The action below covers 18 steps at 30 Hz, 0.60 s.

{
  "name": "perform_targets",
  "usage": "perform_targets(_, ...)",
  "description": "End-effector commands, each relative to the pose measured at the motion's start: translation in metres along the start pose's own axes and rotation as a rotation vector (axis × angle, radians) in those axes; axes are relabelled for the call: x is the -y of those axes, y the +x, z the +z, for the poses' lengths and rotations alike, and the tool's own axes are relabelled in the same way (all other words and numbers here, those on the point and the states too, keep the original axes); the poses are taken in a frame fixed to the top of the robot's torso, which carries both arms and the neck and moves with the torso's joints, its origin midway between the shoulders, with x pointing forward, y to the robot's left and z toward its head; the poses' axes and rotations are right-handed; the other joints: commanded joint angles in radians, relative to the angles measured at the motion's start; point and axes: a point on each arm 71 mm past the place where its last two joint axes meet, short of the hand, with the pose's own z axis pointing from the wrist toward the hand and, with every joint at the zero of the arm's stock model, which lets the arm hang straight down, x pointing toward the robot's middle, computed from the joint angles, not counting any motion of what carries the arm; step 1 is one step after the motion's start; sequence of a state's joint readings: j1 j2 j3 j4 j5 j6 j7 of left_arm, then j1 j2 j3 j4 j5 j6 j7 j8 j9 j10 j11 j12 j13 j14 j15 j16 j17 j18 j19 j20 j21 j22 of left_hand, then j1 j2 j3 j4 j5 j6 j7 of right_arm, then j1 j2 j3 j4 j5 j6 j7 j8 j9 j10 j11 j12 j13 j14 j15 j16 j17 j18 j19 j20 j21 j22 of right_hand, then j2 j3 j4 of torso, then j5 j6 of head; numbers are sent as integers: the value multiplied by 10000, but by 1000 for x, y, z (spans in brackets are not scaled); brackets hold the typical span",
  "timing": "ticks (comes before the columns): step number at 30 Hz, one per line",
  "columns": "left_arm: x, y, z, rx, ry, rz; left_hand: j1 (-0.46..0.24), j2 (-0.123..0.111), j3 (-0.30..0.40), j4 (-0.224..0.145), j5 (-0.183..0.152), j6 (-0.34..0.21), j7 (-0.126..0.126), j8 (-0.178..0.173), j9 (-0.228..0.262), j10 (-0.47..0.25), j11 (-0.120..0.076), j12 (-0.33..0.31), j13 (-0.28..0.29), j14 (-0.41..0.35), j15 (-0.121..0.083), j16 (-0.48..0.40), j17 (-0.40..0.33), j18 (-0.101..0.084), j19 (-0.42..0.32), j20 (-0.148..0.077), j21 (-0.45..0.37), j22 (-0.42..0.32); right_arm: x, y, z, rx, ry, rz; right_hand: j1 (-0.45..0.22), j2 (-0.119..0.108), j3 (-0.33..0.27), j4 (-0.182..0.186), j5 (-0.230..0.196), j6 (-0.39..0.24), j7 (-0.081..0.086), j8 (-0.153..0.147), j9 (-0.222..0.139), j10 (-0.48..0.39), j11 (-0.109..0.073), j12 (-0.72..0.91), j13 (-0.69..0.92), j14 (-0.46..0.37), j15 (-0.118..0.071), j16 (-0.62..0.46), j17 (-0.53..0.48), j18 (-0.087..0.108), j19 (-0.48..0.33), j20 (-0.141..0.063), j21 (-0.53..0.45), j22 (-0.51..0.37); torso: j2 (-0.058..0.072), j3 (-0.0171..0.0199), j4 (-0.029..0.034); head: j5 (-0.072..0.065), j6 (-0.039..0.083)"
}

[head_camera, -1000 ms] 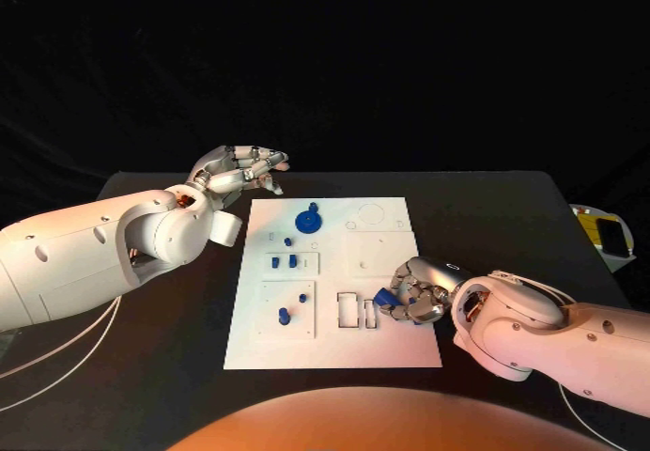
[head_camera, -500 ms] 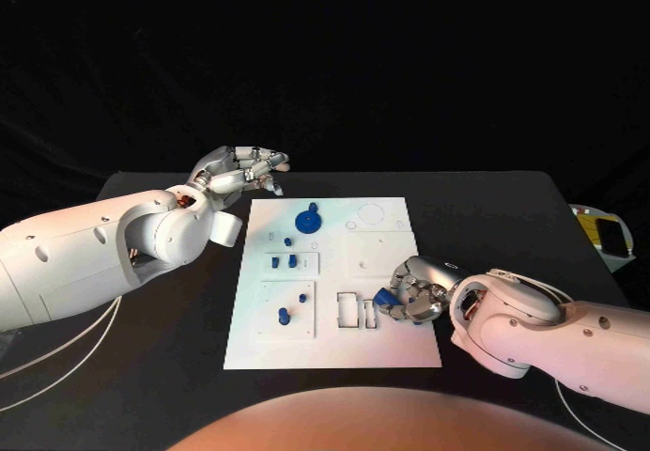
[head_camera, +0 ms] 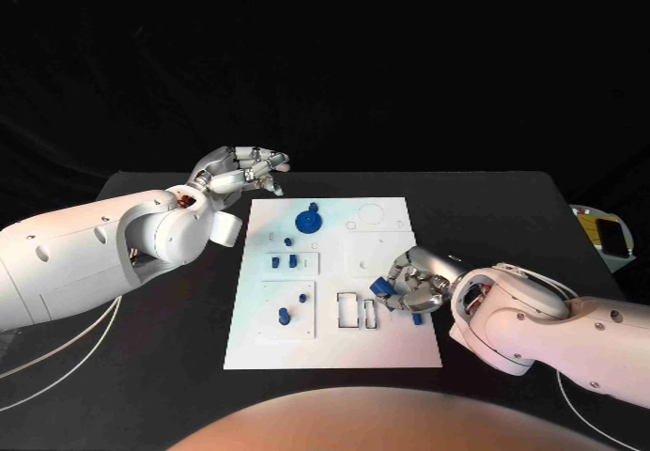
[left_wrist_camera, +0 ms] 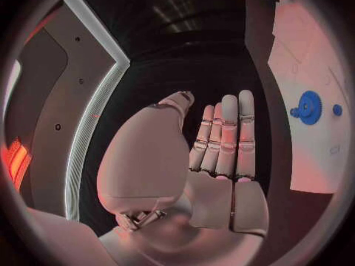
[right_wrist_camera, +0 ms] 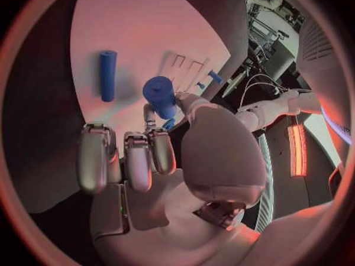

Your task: Assemble the parts on the task board

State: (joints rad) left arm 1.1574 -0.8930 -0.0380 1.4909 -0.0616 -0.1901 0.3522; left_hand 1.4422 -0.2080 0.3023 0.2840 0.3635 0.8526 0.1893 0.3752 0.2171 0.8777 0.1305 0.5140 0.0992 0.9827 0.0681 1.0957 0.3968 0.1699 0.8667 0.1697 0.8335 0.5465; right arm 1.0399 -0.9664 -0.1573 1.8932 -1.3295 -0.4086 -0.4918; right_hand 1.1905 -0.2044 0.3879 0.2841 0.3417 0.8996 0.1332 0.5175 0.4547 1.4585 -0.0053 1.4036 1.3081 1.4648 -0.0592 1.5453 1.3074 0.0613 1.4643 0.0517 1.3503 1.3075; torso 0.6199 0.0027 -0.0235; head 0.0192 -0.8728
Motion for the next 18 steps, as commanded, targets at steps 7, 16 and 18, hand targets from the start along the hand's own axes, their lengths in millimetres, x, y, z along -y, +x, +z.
perform_targets(7, 1, 3, 0, -202, 58, -93, 80, 44, 13, -40, 32, -34, 8, 10, -9, 19, 30, 17, -16, -14, -11, 26, -15, 130, 86, -12, -64, -13, -14, 3, 2, -128, -326, 498, -138, 4, 38, 25, 71, 715, -657, 145, 122, 57, -9, 50, 925, 907, -82, 63, 1832, -133, 152, -83, 62, 1721, 8, -11, -8, 35, 2)
perform_targets(16, 1, 4, 0, -222, 52, -100, 80, 44, 13, -40, 32, -34, 8, 10, -9, 19, 30, 17, -16, -14, -11, 26, -15, 130, 86, -12, -64, -13, -23, 22, 9, -1170, -363, 574, -726, 113, 96, 49, -78, 793, -675, 185, 178, 92, -24, 51, 954, 911, -96, 67, 1855, -138, 162, -101, 70, 1744, 14, 6, 0, 79, 2)
perform_targets(18, 1, 4, 0, -224, 47, -101, 111, 47, 17, -40, 30, -52, 18, 0, -18, 8, 38, 9, -25, -18, -6, 26, -16, 129, 97, -11, -74, -20, -24, 25, 11, -1344, -376, 584, -876, 180, 129, 49, -111, 833, -696, 222, 209, 141, -40, 112, 1021, 932, -108, 93, 1958, -153, 196, -110, 142, 1779, 15, 9, -4, 88, 2)
